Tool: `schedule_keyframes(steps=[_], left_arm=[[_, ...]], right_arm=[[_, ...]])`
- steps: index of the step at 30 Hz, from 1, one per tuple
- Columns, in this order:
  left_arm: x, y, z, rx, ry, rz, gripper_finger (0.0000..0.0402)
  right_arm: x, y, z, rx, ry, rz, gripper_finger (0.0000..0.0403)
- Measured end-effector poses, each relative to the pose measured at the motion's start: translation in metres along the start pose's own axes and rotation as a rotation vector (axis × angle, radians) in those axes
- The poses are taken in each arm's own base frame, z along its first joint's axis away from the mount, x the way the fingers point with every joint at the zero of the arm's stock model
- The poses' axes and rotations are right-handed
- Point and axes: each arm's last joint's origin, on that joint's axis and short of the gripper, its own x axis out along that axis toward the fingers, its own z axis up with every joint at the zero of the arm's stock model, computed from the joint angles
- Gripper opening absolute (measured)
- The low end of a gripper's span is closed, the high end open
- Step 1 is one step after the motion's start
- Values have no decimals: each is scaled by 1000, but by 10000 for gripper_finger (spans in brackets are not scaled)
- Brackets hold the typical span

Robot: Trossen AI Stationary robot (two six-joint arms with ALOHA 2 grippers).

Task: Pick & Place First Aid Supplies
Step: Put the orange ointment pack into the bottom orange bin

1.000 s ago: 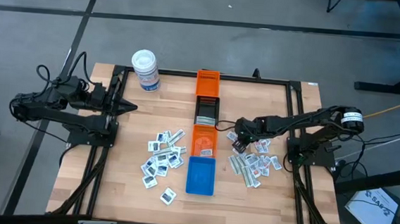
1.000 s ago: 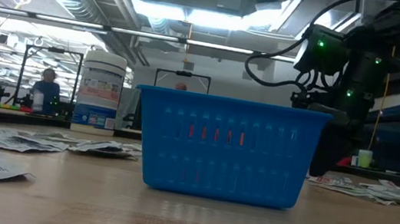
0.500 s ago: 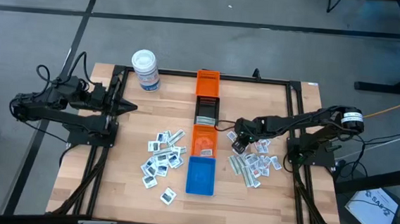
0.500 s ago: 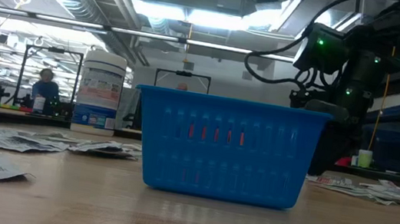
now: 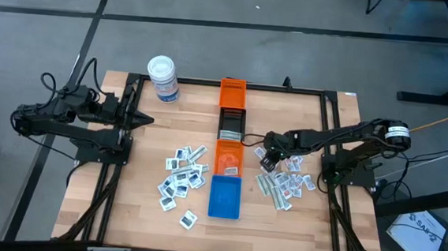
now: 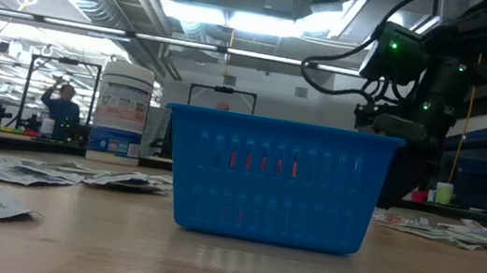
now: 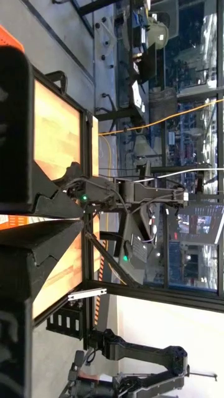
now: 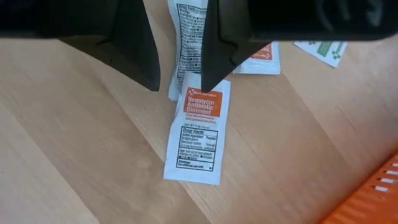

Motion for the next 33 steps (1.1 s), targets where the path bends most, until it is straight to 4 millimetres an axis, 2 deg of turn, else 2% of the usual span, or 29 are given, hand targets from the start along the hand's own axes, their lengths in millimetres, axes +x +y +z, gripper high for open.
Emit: schedule_keyframes(steps=[33], left_arm=[[0,0,0,0,0,0,11]], right_arm=[[3,3,-1,-5,-1,6,117]])
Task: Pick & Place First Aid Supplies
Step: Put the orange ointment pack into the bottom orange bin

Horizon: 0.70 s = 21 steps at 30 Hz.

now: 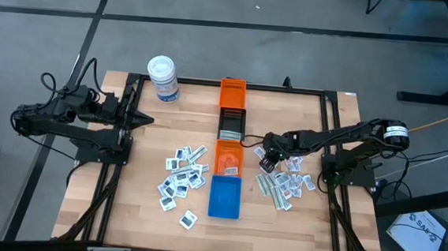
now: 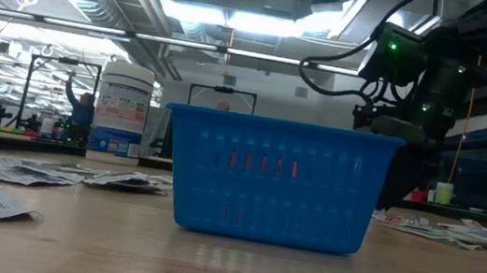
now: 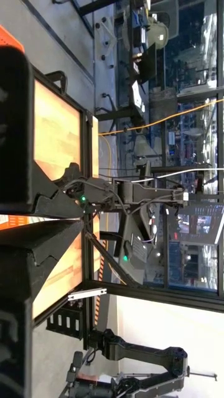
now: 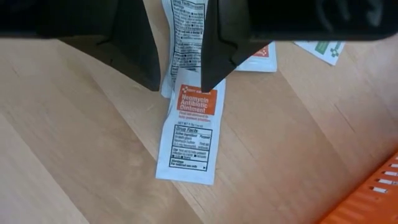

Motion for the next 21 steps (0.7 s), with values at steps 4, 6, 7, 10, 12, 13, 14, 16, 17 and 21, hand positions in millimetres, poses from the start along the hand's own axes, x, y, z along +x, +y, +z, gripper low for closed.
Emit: schedule_keyframes(steps=[4,6,7,10,12,13,14,16,17,21], left_arm=[[0,0,0,0,0,0,8],[0,0,0,0,0,0,9],[0,0,0,0,0,0,9],[0,0,0,0,0,0,8],[0,0,0,0,0,0,9],[0,0,0,0,0,0,10],[0,0,0,0,0,0,11],[0,0,0,0,0,0,12],[0,0,0,0,0,0,13],[0,0,0,0,0,0,11]], right_arm=[[0,0,0,1,0,0,117],[0,0,0,1,1,0,117],[0,0,0,1,1,-1,117],[0,0,0,1,1,-1,117],[0,0,0,2,3,-2,117],[0,0,0,6,4,-3,117],[0,0,0,10,4,-5,117],[0,-1,0,18,-1,-12,117],[0,-1,0,18,0,-13,117],[0,-1,-1,24,2,-14,117]])
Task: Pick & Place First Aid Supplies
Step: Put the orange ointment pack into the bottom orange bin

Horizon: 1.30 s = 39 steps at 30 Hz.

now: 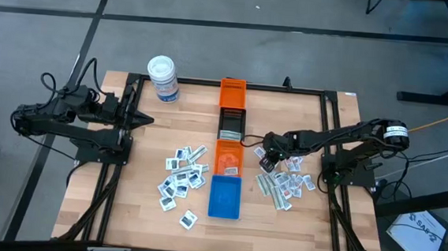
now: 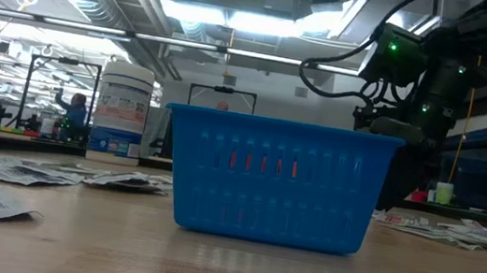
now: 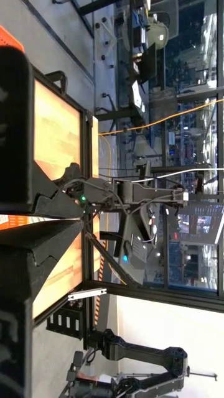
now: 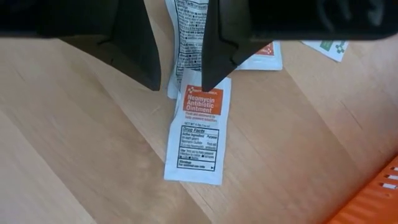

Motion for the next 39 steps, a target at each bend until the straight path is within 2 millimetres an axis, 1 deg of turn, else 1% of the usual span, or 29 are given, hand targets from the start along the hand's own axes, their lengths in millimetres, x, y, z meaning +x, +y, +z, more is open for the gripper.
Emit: schedule_keyframes(steps=[7,27,30,35,39], left_arm=[[0,0,0,0,0,0,9],[0,0,0,0,0,0,11],[0,0,0,0,0,0,13],[0,0,0,0,0,0,11],[0,0,0,0,0,0,9]], right_arm=[[5,0,-1,-5,18,-11,117],[5,2,1,-5,-11,12,115],[5,2,1,-5,-11,12,96],[4,2,2,-5,-12,12,48],[4,2,2,-4,-12,12,17]])
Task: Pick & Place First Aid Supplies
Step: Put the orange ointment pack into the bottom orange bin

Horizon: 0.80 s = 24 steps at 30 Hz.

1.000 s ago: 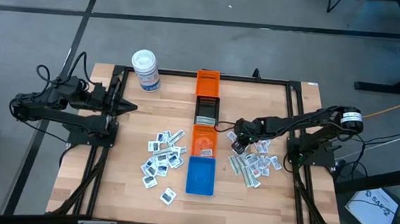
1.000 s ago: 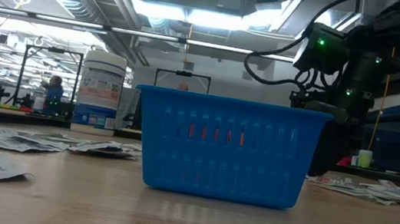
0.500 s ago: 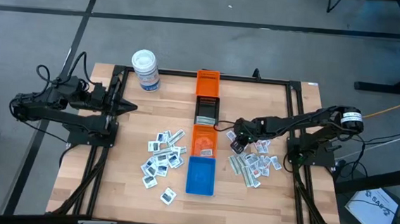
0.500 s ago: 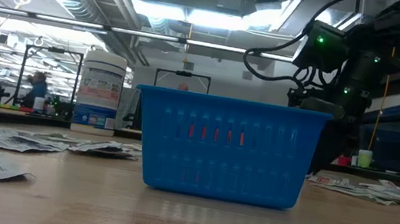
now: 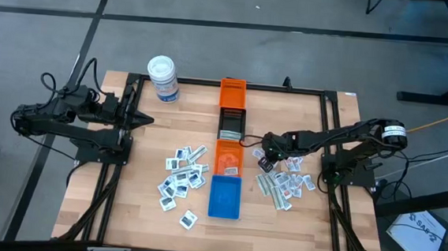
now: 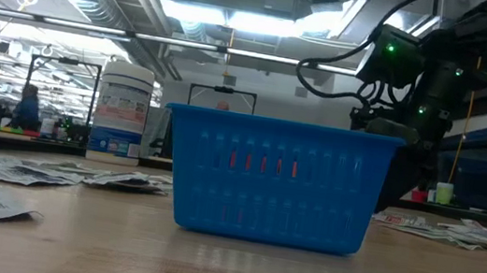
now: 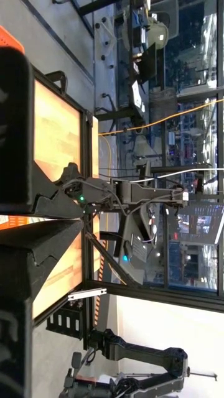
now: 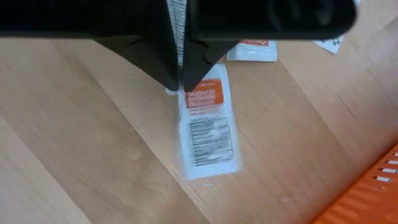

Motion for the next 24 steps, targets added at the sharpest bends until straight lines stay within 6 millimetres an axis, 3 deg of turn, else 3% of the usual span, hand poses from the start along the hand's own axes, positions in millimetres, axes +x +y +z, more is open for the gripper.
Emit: schedule_keyframes(steps=[10,24], left_arm=[[0,0,0,0,0,-1,13],[0,0,0,0,0,0,11]], right_arm=[[-3,0,1,-2,-9,6,4],[-40,-3,26,-47,-52,0,2]])
